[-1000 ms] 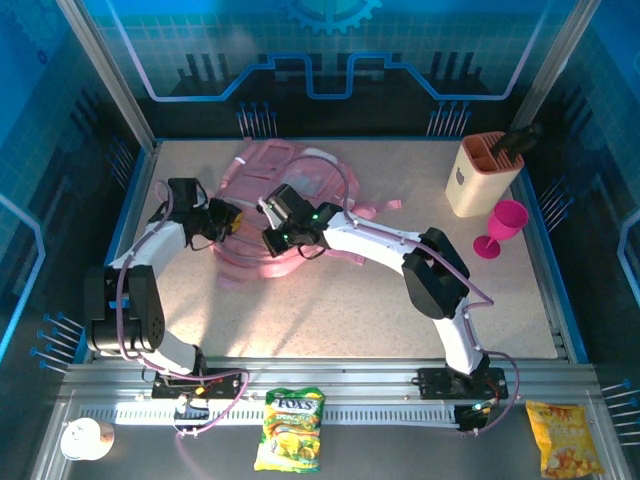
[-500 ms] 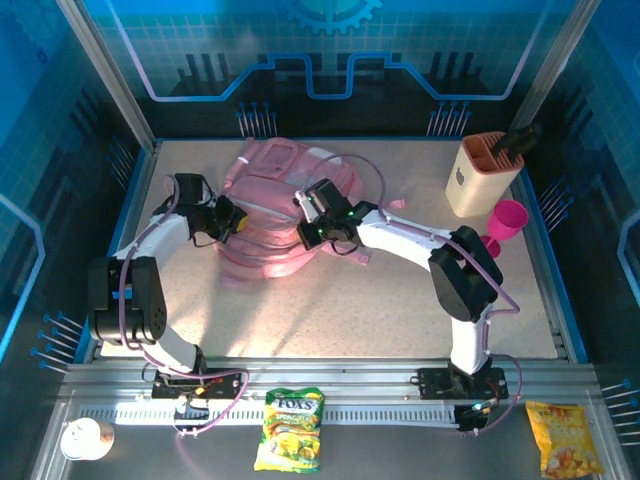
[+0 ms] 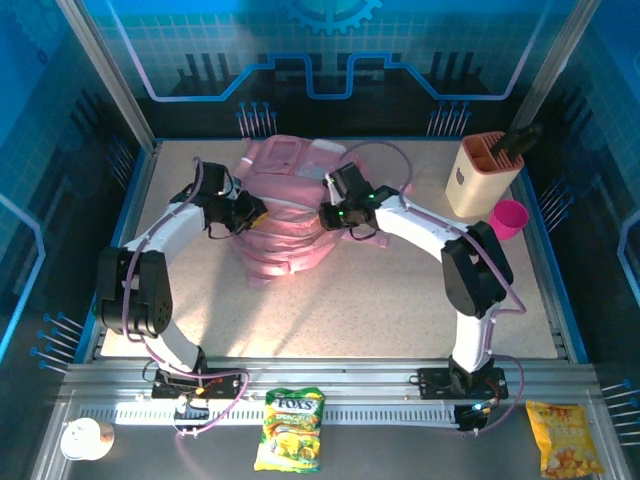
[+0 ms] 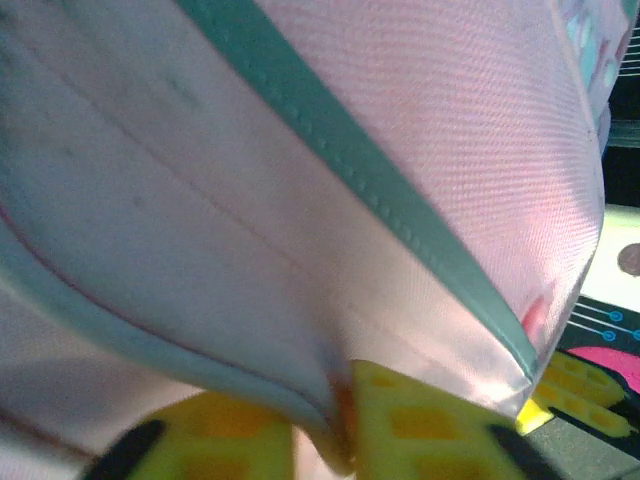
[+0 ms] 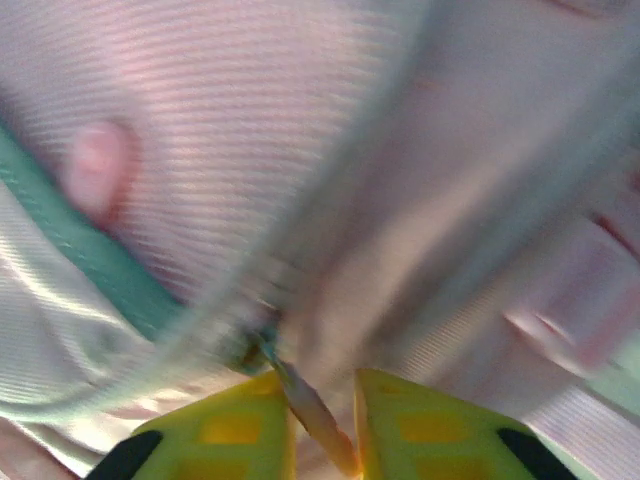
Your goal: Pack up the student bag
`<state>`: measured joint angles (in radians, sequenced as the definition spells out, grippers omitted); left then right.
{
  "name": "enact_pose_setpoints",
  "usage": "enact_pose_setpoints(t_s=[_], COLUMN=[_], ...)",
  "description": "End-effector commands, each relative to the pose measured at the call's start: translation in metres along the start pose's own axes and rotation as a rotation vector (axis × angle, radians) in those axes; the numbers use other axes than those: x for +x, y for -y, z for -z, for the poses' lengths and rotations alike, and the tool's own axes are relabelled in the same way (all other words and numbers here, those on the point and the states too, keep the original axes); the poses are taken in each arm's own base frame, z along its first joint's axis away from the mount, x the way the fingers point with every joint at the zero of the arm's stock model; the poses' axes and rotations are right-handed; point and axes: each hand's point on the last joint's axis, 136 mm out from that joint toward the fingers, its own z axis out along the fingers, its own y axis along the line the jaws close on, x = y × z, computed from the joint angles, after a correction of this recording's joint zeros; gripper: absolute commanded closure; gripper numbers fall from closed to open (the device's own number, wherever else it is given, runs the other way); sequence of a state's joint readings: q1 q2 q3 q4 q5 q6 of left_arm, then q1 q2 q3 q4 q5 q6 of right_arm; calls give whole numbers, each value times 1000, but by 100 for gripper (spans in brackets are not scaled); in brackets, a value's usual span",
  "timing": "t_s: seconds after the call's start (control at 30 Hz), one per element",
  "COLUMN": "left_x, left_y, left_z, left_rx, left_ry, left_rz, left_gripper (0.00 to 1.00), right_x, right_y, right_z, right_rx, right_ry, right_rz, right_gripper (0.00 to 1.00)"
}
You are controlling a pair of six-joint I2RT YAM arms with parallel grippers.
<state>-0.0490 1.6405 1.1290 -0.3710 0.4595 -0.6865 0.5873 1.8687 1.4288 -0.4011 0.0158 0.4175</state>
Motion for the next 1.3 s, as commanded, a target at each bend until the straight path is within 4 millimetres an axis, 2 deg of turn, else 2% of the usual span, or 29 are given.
enact_pose_setpoints(t_s=[0.0,0.07,0.13,0.23,0.33,0.37,0.47,0.57,0.67,0.83,0.93,1.1,1.27], left_x=[-6,-17,-30,-50,-66,-68,-74,-76,-73,-64,-61,-59,-61], left_y=[8,8,3,-13,-30,-36,-59,-79,-96,-126,-135,-139,-123], left_z=[19,31,44,65,87,95,117,136,145,161,157,130,103], left_rx=[-14,-48,-97,-184,-253,-284,-390,-454,-465,-581,-611,-540,-428], left_ry=[48,127,217,370,519,570,711,843,962,1092,1099,1074,1001], left_rz=[-85,-117,-156,-197,-224,-242,-280,-267,-252,-289,-331,-403,-494], left_gripper=[62,51,44,29,18,14,1,1,1,1,1,1,1], right_x=[-22,-24,-28,-30,-28,-27,-21,-8,3,25,32,30,30], right_y=[32,31,35,56,83,94,119,140,152,190,206,206,204], right_z=[44,61,81,108,129,134,145,144,138,130,130,126,114], right_rx=[79,68,97,209,340,385,518,604,626,723,760,730,625], right_ry=[120,159,207,281,350,372,422,453,452,421,446,584,619], right_rz=[-42,-25,-19,-19,-26,-29,-18,-3,26,40,73,197,241], right_gripper=[65,53,37,20,2,0,0,0,0,0,0,0,0])
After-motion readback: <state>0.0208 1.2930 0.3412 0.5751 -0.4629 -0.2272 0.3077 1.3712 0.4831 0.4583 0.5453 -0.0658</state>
